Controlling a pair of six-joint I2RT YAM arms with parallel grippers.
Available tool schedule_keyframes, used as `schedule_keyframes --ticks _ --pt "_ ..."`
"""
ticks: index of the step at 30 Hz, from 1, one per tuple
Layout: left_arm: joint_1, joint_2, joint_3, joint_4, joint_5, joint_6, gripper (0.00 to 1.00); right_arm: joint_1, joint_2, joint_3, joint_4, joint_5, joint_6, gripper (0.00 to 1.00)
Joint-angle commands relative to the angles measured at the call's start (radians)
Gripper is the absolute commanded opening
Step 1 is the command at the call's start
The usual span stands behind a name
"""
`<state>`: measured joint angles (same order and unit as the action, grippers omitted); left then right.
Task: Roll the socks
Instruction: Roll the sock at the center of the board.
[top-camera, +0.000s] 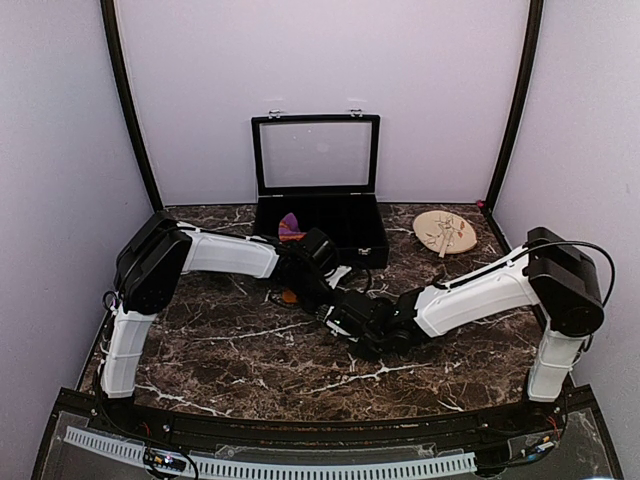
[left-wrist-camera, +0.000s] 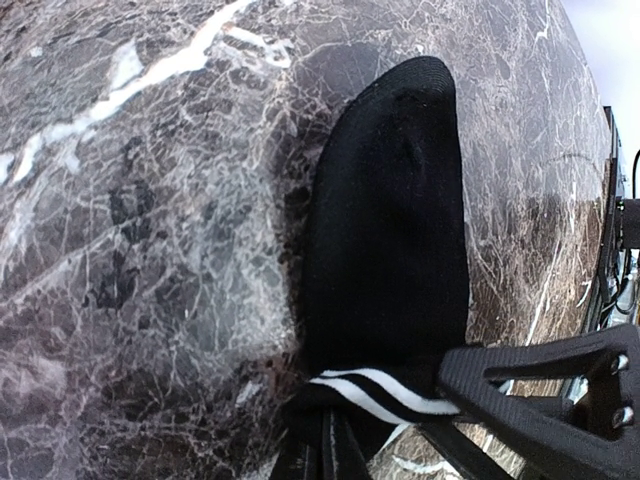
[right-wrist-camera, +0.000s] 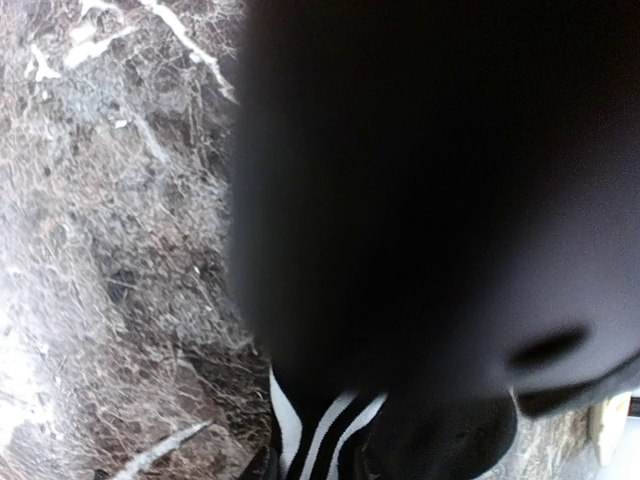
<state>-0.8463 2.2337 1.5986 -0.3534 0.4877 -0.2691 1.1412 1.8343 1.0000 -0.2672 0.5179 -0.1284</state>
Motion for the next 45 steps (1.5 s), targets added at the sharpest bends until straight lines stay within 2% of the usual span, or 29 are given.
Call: schedule_keyframes --ticks 1,7,11,12,15,19,24,28,45 --pt "0.003 0.014 0.012 -0.068 0.006 0.013 0.0 -0.025 0.067 -0.018 -0.123 -0.069 0.035 0.26" --pt "0.003 0.013 0.012 -0.068 0.003 0.003 0.01 -0.038 0.071 -0.015 -0.136 -0.088 0.049 0.14" --pt "0.003 0.012 0.011 -0.068 0.004 -0.001 0.04 -0.048 0.071 -0.009 -0.143 -0.103 0.058 0.01" --pt "0.002 0.012 0.011 -0.068 0.003 -0.002 0.05 -0.05 0.071 -0.008 -0.144 -0.107 0.061 0.0" --pt "0.003 0.008 0.008 -0.064 -0.005 -0.009 0.07 -0.057 0.067 -0.003 -0.147 -0.12 0.071 0.0" --pt "0.003 -0.001 -0.002 -0.051 -0.018 -0.022 0.15 -0.067 0.06 0.005 -0.15 -0.138 0.083 0.0" --pt "0.003 -0.027 -0.031 -0.018 -0.038 -0.043 0.34 -0.079 0.039 0.004 -0.14 -0.161 0.1 0.0" --pt "0.003 -0.056 -0.065 0.015 -0.064 -0.061 0.45 -0.088 0.02 -0.001 -0.132 -0.174 0.115 0.0" --pt "0.003 -0.131 -0.171 0.143 -0.136 -0.148 0.51 -0.121 -0.052 -0.007 -0.118 -0.285 0.18 0.0"
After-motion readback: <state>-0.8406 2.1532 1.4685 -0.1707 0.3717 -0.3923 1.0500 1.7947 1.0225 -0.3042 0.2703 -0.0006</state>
